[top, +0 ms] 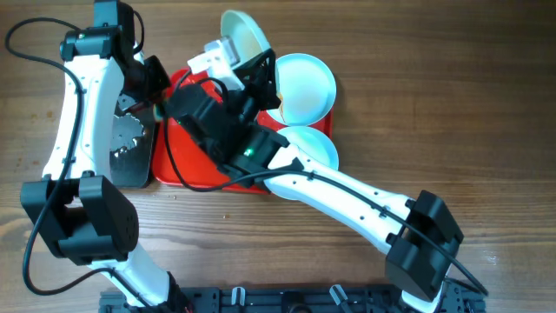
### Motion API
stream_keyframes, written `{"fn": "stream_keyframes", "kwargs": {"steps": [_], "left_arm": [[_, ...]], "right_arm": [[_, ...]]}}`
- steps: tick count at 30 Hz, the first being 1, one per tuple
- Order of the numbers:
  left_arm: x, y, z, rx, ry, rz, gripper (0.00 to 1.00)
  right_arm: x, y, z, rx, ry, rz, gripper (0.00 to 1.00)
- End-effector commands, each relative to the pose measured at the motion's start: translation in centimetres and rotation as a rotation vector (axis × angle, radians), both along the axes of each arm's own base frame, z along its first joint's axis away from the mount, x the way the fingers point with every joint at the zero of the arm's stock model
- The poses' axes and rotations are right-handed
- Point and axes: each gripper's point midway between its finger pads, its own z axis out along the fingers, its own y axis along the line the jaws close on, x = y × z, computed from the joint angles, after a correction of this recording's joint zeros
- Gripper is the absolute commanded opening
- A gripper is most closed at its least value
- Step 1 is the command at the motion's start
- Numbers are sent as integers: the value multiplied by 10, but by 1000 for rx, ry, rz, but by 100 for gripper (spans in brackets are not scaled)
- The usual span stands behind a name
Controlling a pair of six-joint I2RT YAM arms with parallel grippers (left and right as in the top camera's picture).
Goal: Clean dirty plates on tray and stack at the side
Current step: 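Carry the top-right plate with the right gripper to the table's right side, then grasp the left plate rim with the right gripper and pull it center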
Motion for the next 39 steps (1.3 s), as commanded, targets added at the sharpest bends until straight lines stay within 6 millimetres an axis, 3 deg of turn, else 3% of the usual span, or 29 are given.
{"fn": "stream_keyframes", "kwargs": {"steps": [1,3,6,8,11,13,16,18,20,22,25,28,30,31,32,34,36,38,39], "left_arm": [[2,-2,8,-6,-27,-16,4],[2,-2,8,-6,-27,-16,4],[2,-2,8,-7,-27,-17,4],[2,-2,8,-7,-27,-17,4],[2,-2,8,-7,-27,-17,4],[2,-2,8,-7,-27,-17,4],[3,-2,8,-7,-29,-17,4],[4,-2,6,-7,-25,-17,4],[4,-2,5,-7,-24,-17,4],[5,-2,6,-7,-28,-17,4],[6,-2,6,-7,-32,-18,4],[6,-2,6,-7,-32,-18,4],[6,-2,6,-7,-31,-18,4],[6,-2,6,-7,-31,-18,4],[6,-2,6,-7,-31,-18,4],[5,-2,6,-7,-31,-18,4],[5,-2,6,-7,-30,-18,4],[6,-2,6,-7,-31,-19,4],[7,-3,5,-7,-34,-21,4]], "right_arm": [[-3,22,-31,29,136,155,4],[-9,32,-59,102,252,230,4],[-7,35,-81,208,358,278,4],[-8,32,-103,385,546,349,4],[-4,15,-110,699,779,419,4],[7,-21,-103,903,867,401,4],[37,-114,-99,1137,879,252,4],[49,-200,-118,1200,826,9,4],[42,-269,-147,1233,792,-189,4],[25,-311,-178,1278,790,-333,4],[0,-350,-228,1328,773,-468,4],[-17,-362,-266,1305,760,-523,4],[-24,-363,-279,1291,759,-539,6],[-25,-362,-280,1291,763,-539,29],[-25,-359,-276,1303,774,-520,36],[-19,-344,-256,1336,827,-410,36],[-15,-311,-203,1382,880,-183,38],[-23,-289,-182,1403,907,-110,38],[-33,-266,-180,1384,971,-83,38]]}}
